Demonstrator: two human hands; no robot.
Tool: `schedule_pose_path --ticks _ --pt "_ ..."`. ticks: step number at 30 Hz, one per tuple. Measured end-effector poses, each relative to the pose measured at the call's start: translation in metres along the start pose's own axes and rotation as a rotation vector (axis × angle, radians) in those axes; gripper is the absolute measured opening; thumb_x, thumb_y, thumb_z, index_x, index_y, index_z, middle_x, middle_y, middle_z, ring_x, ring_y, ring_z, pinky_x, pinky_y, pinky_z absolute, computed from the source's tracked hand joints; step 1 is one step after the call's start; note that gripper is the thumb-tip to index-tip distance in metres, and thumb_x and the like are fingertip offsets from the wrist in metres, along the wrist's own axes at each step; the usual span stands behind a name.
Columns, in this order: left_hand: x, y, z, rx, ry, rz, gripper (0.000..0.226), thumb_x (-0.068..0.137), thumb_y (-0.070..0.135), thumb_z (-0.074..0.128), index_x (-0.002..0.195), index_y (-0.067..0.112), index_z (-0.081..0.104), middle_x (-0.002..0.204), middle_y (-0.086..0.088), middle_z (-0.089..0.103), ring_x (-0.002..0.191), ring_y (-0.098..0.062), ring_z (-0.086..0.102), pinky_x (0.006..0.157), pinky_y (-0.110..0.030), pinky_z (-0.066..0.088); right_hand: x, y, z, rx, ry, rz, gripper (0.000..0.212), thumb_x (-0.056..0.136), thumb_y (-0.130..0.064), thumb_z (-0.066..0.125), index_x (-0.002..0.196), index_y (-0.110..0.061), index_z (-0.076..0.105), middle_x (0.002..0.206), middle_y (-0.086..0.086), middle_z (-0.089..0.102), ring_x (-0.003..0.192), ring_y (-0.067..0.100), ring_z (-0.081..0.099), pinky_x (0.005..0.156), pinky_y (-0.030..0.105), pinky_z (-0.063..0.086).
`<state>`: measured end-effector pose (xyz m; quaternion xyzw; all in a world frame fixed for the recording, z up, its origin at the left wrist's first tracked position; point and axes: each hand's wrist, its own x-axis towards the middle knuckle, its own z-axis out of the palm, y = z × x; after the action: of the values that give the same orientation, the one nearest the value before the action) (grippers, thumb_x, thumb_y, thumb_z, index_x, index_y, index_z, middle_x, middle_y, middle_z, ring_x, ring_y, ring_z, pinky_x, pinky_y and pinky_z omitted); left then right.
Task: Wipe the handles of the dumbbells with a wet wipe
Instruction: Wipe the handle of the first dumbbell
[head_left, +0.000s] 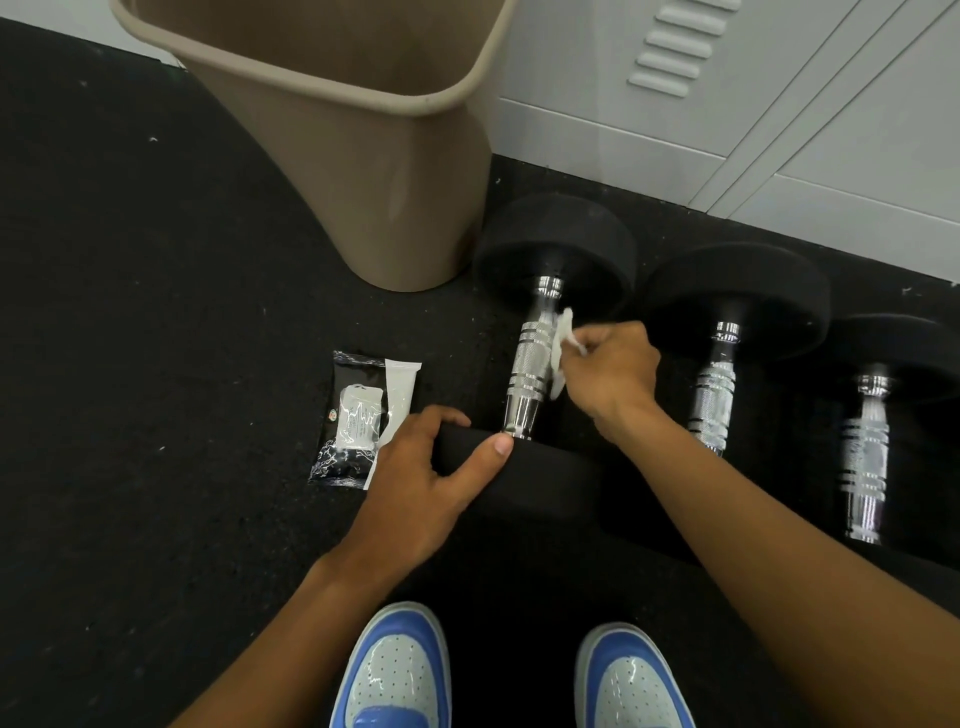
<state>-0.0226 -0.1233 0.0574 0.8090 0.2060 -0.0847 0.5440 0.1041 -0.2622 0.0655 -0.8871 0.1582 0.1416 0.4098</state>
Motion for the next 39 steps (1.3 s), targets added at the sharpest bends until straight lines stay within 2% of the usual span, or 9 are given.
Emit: schedule_pose_path --ticks 3,10,14,17,21,26,31,36,39 --pt "0.000 0.000 0.001 -0.002 0.006 0.004 0.056 0.062 0.074 0.053 0.095 0.029 0.060 0.091 0.008 0.062 0.084 -0.005 0.059 0.072 -0.019 0.045 -0.008 0.005 -0.002 0.018 -0.003 -0.006 0.014 0.088 -0.010 0.062 0.078 -0.010 0.071 0.067 -0.002 0.062 0.054 -0.002 0.051 0.038 -0.001 0.033" --pt "0.000 0.000 -0.001 0.007 -0.007 -0.001 0.055 0.063 0.074 0.053 0.095 0.030 0.060 0.090 0.008 0.062 0.083 -0.005 0.059 0.072 -0.021 0.045 0.007 -0.012 -0.006 0.018 0.050 -0.113 0.015 0.089 -0.012 0.061 0.081 -0.014 0.073 0.074 0.003 0.067 0.074 0.011 0.063 0.055 0.004 0.045" --pt "0.001 -0.001 -0.001 0.012 -0.006 0.003 0.055 0.063 0.074 0.053 0.095 0.031 0.060 0.089 0.008 0.062 0.082 -0.005 0.059 0.071 -0.020 0.044 -0.002 -0.005 -0.007 -0.002 0.009 -0.100 0.014 0.089 -0.008 0.060 0.084 -0.008 0.073 0.075 0.001 0.064 0.061 0.002 0.057 0.042 -0.001 0.037" --pt "0.000 -0.001 -0.001 0.015 -0.004 0.003 0.055 0.062 0.075 0.052 0.095 0.031 0.060 0.089 0.008 0.062 0.083 -0.004 0.059 0.071 -0.020 0.044 -0.006 -0.010 -0.007 -0.031 0.017 -0.218 0.015 0.090 -0.010 0.060 0.086 -0.012 0.074 0.073 -0.002 0.066 0.076 0.008 0.063 0.056 -0.001 0.042" --pt "0.000 0.001 -0.001 0.019 -0.002 0.004 0.055 0.061 0.075 0.052 0.093 0.031 0.059 0.088 0.011 0.061 0.081 0.001 0.057 0.069 -0.011 0.041 0.006 -0.011 -0.002 -0.024 0.038 -0.197 0.018 0.090 -0.010 0.058 0.082 -0.014 0.074 0.077 0.000 0.068 0.092 0.023 0.062 0.082 0.025 0.051" --pt "0.000 0.001 -0.001 0.013 -0.004 0.004 0.055 0.061 0.075 0.052 0.094 0.032 0.059 0.089 0.010 0.061 0.081 0.000 0.057 0.068 -0.012 0.041 0.002 0.000 -0.006 0.009 -0.020 -0.076 0.010 0.087 -0.007 0.063 0.082 -0.010 0.073 0.063 -0.006 0.061 0.047 -0.003 0.055 0.043 -0.001 0.037" --pt "0.000 0.000 -0.001 0.021 0.000 0.012 0.055 0.062 0.075 0.052 0.094 0.031 0.059 0.088 0.010 0.061 0.081 -0.001 0.058 0.069 -0.015 0.041 0.011 -0.015 -0.006 0.092 0.113 -0.172 0.010 0.085 -0.013 0.067 0.093 -0.017 0.072 0.087 -0.004 0.067 0.081 0.006 0.062 0.065 0.006 0.045" --pt "0.000 -0.001 0.000 0.004 0.005 0.009 0.054 0.061 0.074 0.053 0.093 0.032 0.059 0.089 0.009 0.062 0.081 -0.001 0.059 0.069 -0.015 0.043 0.010 -0.007 0.002 0.269 0.056 0.118 0.012 0.084 -0.015 0.068 0.081 -0.026 0.062 0.088 -0.002 0.069 0.071 0.002 0.061 0.058 0.012 0.046" --pt "0.001 -0.001 0.000 -0.007 0.001 0.011 0.054 0.062 0.074 0.054 0.094 0.031 0.060 0.090 0.008 0.062 0.082 -0.002 0.060 0.070 -0.017 0.045 -0.006 0.002 0.002 0.186 0.059 -0.044 0.009 0.084 -0.017 0.069 0.091 -0.022 0.072 0.073 -0.017 0.063 0.072 -0.002 0.061 0.065 0.010 0.047"
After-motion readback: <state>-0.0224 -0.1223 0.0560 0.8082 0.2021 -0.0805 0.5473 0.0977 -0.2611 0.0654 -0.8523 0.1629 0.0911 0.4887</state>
